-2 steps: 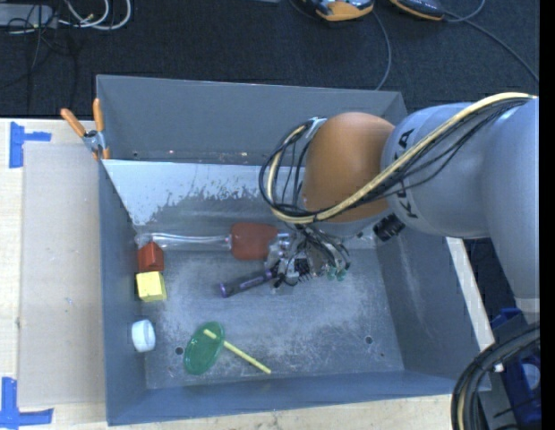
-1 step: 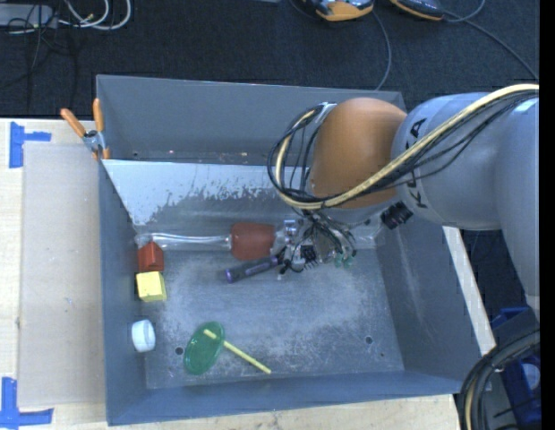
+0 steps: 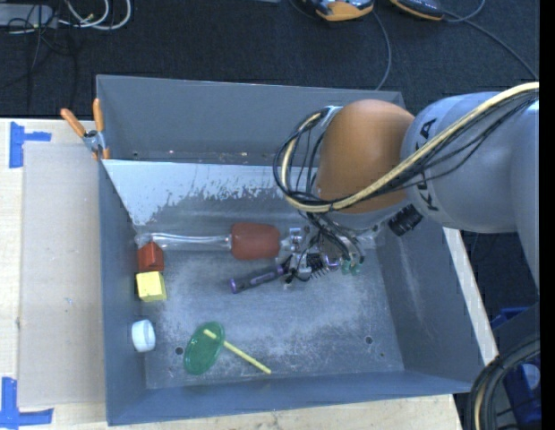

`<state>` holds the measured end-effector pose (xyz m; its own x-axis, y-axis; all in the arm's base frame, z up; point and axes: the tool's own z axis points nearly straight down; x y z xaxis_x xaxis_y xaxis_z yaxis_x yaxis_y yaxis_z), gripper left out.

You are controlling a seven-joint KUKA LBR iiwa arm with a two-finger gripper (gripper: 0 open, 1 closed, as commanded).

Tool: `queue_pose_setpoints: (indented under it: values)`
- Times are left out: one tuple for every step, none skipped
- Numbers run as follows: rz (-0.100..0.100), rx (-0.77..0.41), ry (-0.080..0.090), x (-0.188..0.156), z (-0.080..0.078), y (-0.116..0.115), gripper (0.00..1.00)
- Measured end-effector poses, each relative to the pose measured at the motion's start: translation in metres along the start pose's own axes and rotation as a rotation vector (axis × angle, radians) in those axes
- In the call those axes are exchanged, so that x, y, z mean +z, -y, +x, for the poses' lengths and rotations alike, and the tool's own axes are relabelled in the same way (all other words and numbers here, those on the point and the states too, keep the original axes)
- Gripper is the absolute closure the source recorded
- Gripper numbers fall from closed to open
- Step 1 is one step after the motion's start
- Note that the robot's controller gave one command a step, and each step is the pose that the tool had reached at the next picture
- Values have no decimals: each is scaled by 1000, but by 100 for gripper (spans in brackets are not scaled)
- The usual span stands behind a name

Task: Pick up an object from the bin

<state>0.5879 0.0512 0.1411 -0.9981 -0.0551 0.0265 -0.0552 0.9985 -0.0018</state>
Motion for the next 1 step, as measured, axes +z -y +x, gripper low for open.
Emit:
queue_pose_setpoints:
  values:
    - [0,-5,9,-27,-1,0,100]
